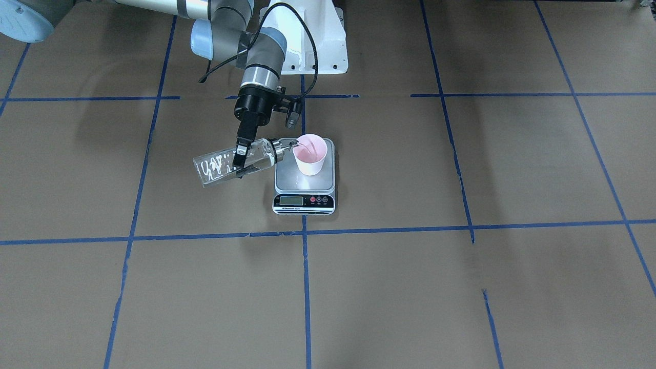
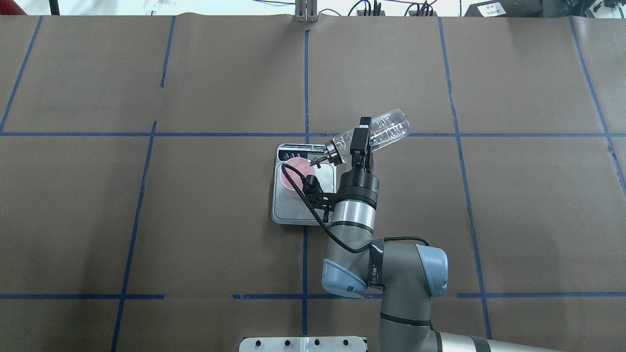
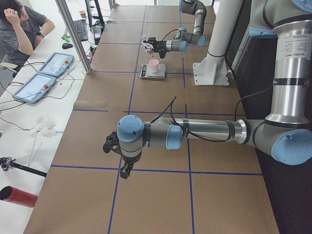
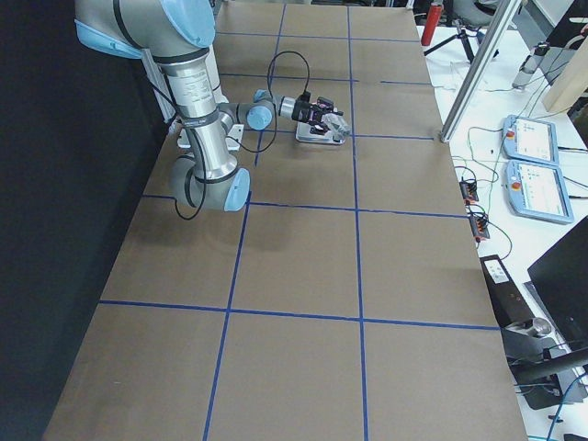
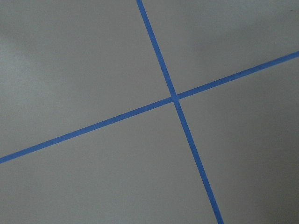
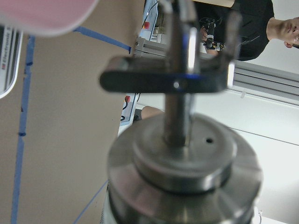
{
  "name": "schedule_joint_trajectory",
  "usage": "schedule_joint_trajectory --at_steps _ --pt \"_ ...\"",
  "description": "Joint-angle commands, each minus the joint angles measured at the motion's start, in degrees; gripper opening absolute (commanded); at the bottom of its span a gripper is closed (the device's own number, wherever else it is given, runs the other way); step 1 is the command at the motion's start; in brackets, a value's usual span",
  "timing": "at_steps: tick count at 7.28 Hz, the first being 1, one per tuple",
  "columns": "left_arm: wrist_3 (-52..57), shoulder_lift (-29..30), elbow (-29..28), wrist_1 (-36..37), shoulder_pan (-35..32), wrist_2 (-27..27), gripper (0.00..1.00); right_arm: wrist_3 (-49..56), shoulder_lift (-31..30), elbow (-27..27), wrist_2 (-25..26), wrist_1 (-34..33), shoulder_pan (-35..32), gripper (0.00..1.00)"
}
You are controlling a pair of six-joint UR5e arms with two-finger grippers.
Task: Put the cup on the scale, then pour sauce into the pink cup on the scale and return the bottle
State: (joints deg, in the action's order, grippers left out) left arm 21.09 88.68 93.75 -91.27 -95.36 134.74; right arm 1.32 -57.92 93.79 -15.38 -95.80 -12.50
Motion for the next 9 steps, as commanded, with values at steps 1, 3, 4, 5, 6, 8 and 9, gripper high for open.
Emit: schedule_joint_trajectory --at_steps 1,3,4,5,6,8,9 --pt "0.0 0.0 -0.06 -0.05 0.0 0.0 1.0 0.0 0.0 -0.01 0.0 0.0 0.02 0.0" --pt "0.0 0.0 -0.06 -0.05 0.0 0.0 1.0 0.0 0.0 -0.01 0.0 0.0 0.02 0.0" --pt "0.0 -0.09 -0.06 -0.05 0.0 0.0 1.0 0.0 0.0 -0.01 0.0 0.0 -0.06 0.0" --pt "0.0 -0.09 0.03 -0.05 0.0 0.0 1.0 0.0 0.0 -0.01 -0.08 0.0 -0.06 0.0" --pt "0.0 -0.09 0.03 -0.05 0.0 0.0 1.0 0.0 0.0 -0.01 -0.09 0.09 -0.06 0.0" --pt "0.0 -0.09 0.03 -0.05 0.0 0.0 1.0 -0.26 0.09 0.34 -0.35 0.61 -0.06 0.0" --pt "0.0 -0.09 0.03 -0.05 0.0 0.0 1.0 -1.13 0.09 0.95 -0.78 0.88 -0.24 0.0"
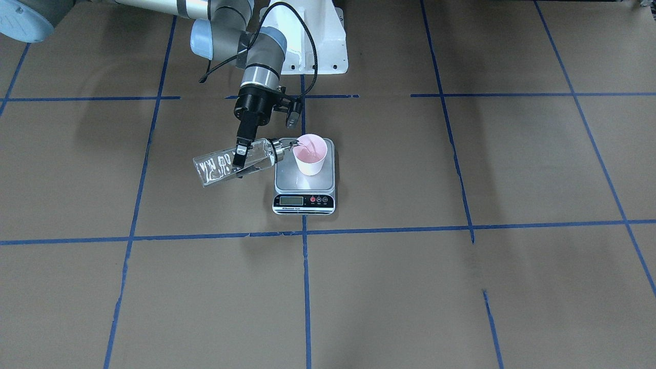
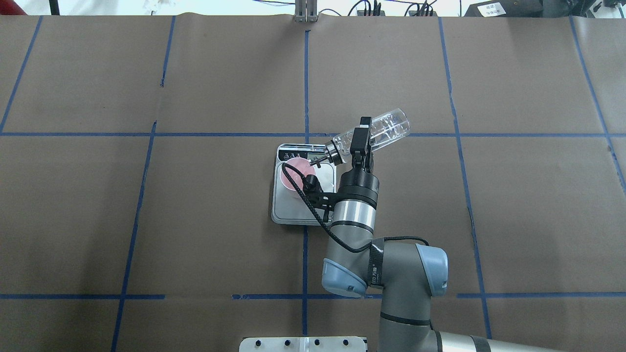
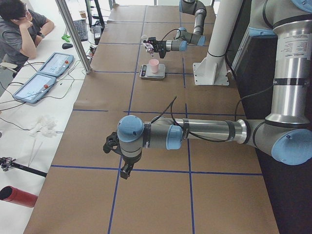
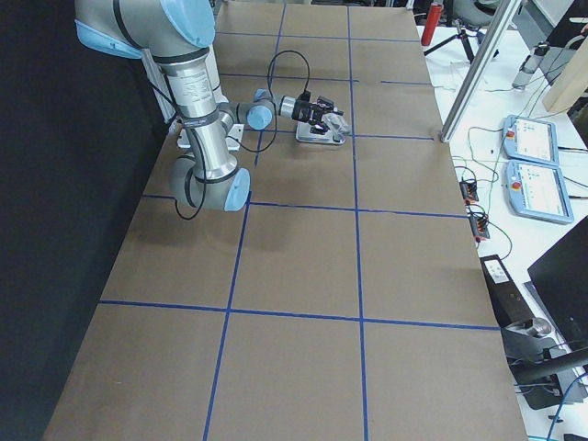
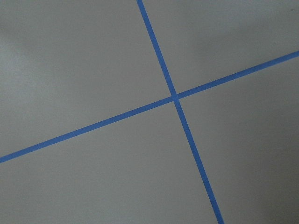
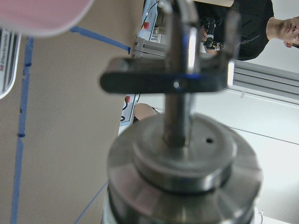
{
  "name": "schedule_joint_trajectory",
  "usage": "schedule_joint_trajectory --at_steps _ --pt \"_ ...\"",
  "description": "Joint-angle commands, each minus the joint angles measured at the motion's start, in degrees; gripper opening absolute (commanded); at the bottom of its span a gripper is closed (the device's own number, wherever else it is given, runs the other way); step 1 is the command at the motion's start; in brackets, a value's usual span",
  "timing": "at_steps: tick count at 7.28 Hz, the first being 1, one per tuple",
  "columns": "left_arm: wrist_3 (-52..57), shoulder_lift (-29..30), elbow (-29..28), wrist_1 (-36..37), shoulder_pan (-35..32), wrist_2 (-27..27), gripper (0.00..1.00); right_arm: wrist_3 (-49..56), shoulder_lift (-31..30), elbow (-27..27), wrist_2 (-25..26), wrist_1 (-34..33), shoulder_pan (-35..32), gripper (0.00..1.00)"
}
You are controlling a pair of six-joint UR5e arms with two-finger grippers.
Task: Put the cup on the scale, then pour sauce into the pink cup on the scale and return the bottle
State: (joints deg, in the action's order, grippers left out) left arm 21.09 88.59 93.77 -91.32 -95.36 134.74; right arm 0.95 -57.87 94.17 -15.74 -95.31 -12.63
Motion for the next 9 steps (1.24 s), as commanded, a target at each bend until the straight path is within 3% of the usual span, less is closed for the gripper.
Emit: schedule_joint_trajectory --at_steps 1,2,4,5,8,9 --pt "0.0 0.0 0.09 0.0 0.0 0.0 1.0 -2.34 -0.05 0.93 -2.35 3.95 -0.29 0.0" --pt "0.0 0.0 0.09 0.0 0.0 0.0 1.0 -4.62 -0.22 0.93 -4.8 9.82 -0.46 0.0" --pt "0.0 0.0 0.09 0.0 0.0 0.09 1.0 -13.64 -0.93 1.11 -7.8 13.12 -0.64 0.0" --pt "0.0 0.0 0.09 0.0 0.0 0.09 1.0 -20.74 -1.8 2.59 -12.95 16.87 -0.9 0.0" --pt "0.0 0.0 0.18 0.0 0.0 0.09 1.0 -25.17 -8.91 9.61 -21.58 33.99 -2.13 0.0" --pt "0.0 0.0 0.27 0.0 0.0 0.09 1.0 -35.91 -9.88 10.59 -23.44 34.31 -2.48 0.0"
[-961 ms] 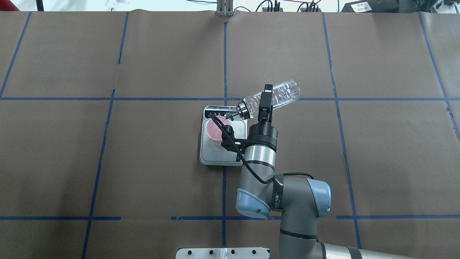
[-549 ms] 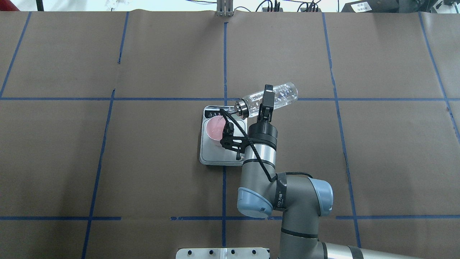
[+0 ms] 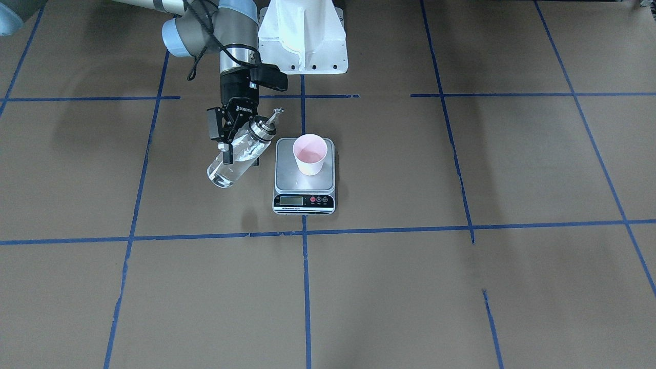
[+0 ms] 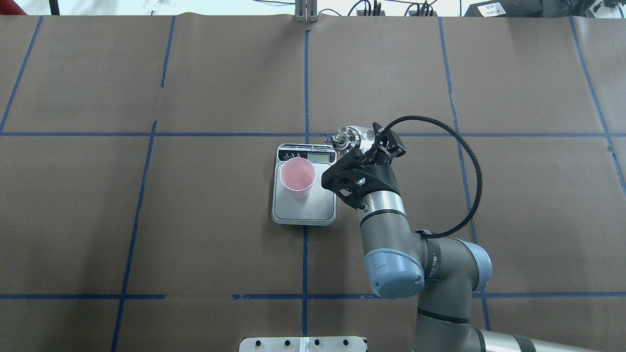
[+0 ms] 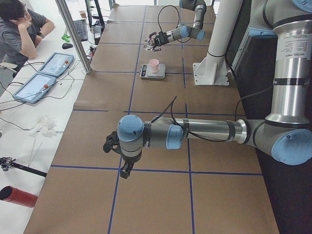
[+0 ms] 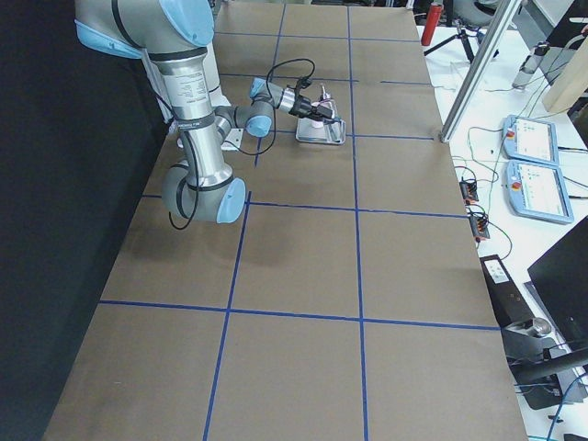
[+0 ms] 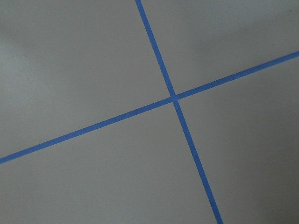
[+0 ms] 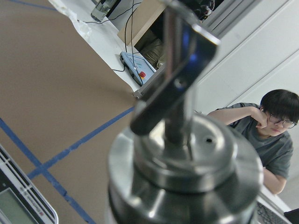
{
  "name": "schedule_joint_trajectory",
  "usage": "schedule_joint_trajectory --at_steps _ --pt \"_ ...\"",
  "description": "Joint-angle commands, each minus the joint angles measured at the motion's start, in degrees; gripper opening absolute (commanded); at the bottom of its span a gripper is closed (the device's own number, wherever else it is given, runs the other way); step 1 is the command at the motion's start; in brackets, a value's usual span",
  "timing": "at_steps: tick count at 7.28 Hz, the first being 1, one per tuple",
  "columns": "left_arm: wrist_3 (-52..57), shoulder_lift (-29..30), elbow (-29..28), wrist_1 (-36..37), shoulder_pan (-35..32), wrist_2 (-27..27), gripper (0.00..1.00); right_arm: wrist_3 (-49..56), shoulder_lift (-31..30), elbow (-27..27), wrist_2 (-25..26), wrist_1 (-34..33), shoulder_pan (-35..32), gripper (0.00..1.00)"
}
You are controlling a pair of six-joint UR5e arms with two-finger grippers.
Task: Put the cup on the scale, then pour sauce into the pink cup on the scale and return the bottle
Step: 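Turn the bottle upright and carry it back toward its spot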
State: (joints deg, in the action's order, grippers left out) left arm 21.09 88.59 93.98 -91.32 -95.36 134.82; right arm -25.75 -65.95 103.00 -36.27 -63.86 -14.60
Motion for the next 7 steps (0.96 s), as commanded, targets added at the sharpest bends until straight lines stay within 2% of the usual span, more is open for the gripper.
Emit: schedule_joint_trajectory --at_steps 1,2,4,7 --pt "0.0 0.0 0.06 0.0 0.0 0.0 1.0 -14.63 -2.25 2.81 -6.41 2.86 -1.65 0.0" --pt "0.0 0.0 0.06 0.0 0.0 0.0 1.0 -19.12 -3.82 3.6 -7.23 2.86 -1.92 0.0" --pt "0.0 0.09 0.06 -0.09 0.0 0.0 1.0 -35.34 -8.29 8.33 -16.58 2.95 -4.45 0.0" --pt "0.0 0.09 0.06 -0.09 0.09 0.0 1.0 -43.64 -18.13 9.85 -16.29 3.04 -4.47 0.0"
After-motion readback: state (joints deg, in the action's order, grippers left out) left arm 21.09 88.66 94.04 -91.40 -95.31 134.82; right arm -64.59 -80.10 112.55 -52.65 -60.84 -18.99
